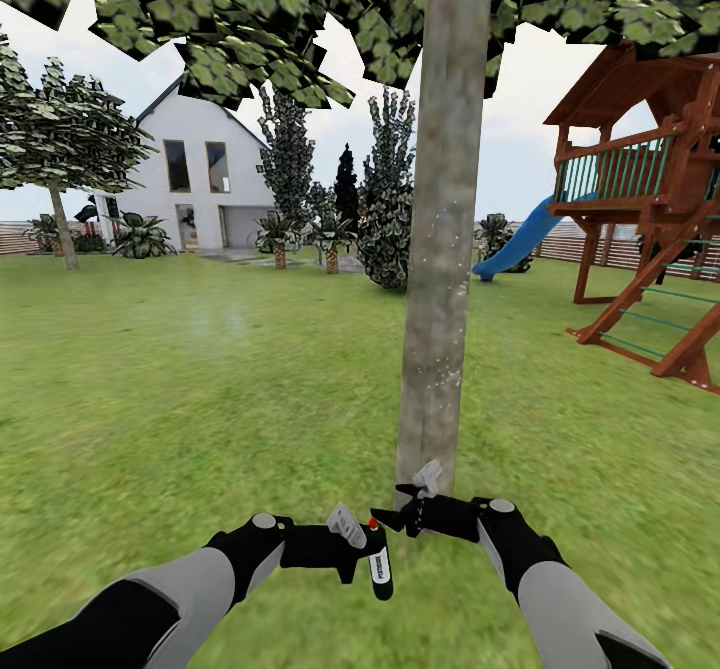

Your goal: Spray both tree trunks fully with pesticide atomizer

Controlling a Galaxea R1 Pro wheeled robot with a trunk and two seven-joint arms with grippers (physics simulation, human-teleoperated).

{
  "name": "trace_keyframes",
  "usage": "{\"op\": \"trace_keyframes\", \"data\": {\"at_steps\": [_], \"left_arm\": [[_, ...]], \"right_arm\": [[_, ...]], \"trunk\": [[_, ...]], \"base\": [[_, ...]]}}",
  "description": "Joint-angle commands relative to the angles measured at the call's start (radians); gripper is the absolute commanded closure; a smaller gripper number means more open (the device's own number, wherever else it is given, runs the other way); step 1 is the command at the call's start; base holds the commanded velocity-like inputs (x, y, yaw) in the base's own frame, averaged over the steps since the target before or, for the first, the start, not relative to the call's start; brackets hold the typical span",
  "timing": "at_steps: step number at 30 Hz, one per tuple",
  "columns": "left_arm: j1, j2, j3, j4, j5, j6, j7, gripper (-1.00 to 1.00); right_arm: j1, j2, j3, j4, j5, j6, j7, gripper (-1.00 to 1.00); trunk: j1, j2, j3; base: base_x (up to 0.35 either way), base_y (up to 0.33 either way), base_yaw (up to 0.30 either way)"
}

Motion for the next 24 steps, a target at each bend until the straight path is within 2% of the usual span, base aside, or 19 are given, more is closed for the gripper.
{"op": "trace_keyframes", "data": {"at_steps": [1, 6, 8, 10, 12, 17, 18, 19, 20, 21, 23, 24], "left_arm": [[0.000, 0.000, 0.002, 0.000, 0.000, -0.001, 0.001, 1.00], [0.000, 0.000, 0.003, 0.000, 0.000, -0.001, 0.001, 1.00], [0.000, 0.000, 0.002, 0.000, 0.000, -0.001, 0.001, 1.00], [0.000, 0.000, 0.003, 0.000, 0.000, -0.001, 0.001, 1.00], [0.000, 0.000, 0.002, 0.000, 0.000, -0.001, 0.001, 1.00], [0.000, 0.000, 0.003, 0.000, 0.000, -0.001, 0.001, 1.00], [0.000, 0.000, 0.003, 0.000, 0.000, -0.001, 0.001, 1.00], [0.000, 0.000, 0.003, 0.000, 0.000, -0.001, 0.001, 1.00], [0.000, 0.000, 0.003, 0.000, 0.000, -0.001, 0.002, 1.00], [0.000, 0.001, 0.004, -0.001, 0.000, -0.001, 0.004, 1.00], [0.000, 0.002, 0.005, -0.001, 0.000, -0.001, 0.010, 1.00], [0.000, 0.004, 0.006, -0.002, 0.000, -0.001, 0.034, 1.00]], "right_arm": [[0.000, 0.000, 0.000, 0.000, 0.000, 0.000, 0.000, -1.00], [0.000, -0.002, -0.001, -0.001, 0.000, -0.001, 0.000, -1.00], [0.000, -0.015, -0.002, -0.002, -0.001, 0.000, -0.003, -1.00], [0.000, -0.043, -0.005, -0.004, -0.002, 0.001, -0.004, -1.00], [0.000, -0.092, -0.008, -0.007, -0.005, 0.003, -0.010, -1.00], [0.000, -0.184, -0.013, -0.010, -0.011, 0.005, -0.022, -1.00], [0.000, -0.218, -0.044, -0.010, -0.011, 0.005, -0.031, -1.00], [0.000, -0.242, -0.107, -0.010, -0.010, 0.004, -0.075, -1.00], [0.000, -0.251, -0.153, -0.009, -0.008, 0.002, -0.134, -1.00], [0.012, -0.260, -0.200, -0.002, -0.005, -0.002, -0.302, -1.00], [0.054, -0.268, -0.230, 0.022, -0.002, -0.015, -0.574, -1.00], [0.106, -0.277, -0.240, 0.054, 0.000, -0.035, -0.741, -1.00]], "trunk": [[0.000, 0.000, 0.000], [0.000, 0.000, 0.000], [0.000, 0.000, 0.000], [0.000, 0.000, 0.000], [0.000, 0.000, 0.000], [0.000, 0.000, 0.000], [0.000, 0.000, 0.000], [0.000, 0.000, 0.000], [0.000, 0.000, 0.000], [0.000, 0.000, 0.000], [0.000, 0.000, 0.000], [0.000, 0.000, 0.000]], "base": [[0.000, 0.000, 0.000], [0.000, 0.000, 0.000], [0.000, 0.000, 0.000], [0.000, 0.000, 0.000], [0.000, 0.000, 0.000], [0.000, 0.000, 0.000], [0.000, 0.000, 0.000], [0.000, 0.000, 0.000], [0.000, 0.000, 0.000], [0.000, 0.000, 0.000], [0.000, 0.000, 0.000], [0.000, 0.000, 0.000]]}}
